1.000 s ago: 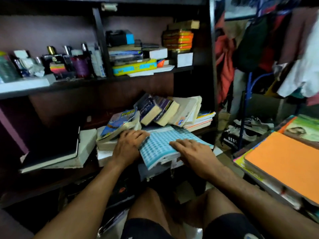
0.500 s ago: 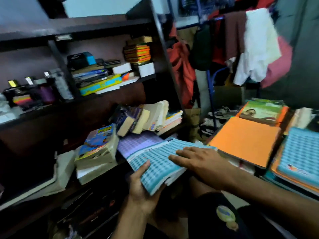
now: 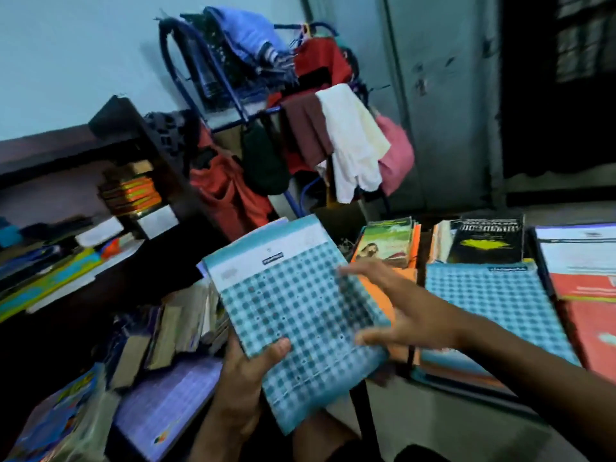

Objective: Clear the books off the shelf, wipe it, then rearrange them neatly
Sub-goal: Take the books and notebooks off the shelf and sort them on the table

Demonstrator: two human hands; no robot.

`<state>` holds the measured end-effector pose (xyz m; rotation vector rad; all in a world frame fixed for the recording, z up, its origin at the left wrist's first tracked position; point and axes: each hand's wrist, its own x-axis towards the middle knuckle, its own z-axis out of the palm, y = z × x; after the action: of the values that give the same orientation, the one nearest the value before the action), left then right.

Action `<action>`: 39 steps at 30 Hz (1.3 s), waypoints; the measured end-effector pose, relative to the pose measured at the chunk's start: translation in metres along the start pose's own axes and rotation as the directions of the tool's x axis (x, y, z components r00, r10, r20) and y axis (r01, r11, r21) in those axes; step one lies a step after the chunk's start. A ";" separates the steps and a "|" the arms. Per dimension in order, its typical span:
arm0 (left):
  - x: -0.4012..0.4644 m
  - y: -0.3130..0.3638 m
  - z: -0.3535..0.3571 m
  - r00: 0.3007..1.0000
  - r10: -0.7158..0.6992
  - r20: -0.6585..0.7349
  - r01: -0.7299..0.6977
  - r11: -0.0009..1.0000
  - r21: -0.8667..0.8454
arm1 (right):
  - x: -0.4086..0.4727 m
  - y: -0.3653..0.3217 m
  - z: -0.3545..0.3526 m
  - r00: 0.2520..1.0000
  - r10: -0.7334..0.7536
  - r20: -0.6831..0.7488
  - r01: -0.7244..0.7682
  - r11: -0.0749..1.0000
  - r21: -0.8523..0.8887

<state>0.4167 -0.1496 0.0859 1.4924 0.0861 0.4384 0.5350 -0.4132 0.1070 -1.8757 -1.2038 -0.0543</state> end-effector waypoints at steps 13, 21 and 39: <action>0.121 -0.056 0.080 0.946 -0.066 0.316 -0.007 0.975 0.224 | 0.055 0.113 -0.036 0.864 0.254 -0.435 -0.090 0.927 0.364; 0.135 -0.090 0.110 0.985 0.072 -0.155 -0.069 0.997 0.025 | 0.048 0.141 -0.022 0.884 0.276 -0.377 -0.126 0.918 0.376; 0.114 -0.106 0.126 0.980 0.176 -0.093 -0.104 0.851 0.514 | 0.041 0.142 -0.024 0.765 0.430 -0.479 -0.209 0.870 0.447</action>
<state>0.5861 -0.2326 0.0180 1.9975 0.2161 0.6743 0.6723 -0.4206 0.0488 -1.5421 -0.4220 -0.1704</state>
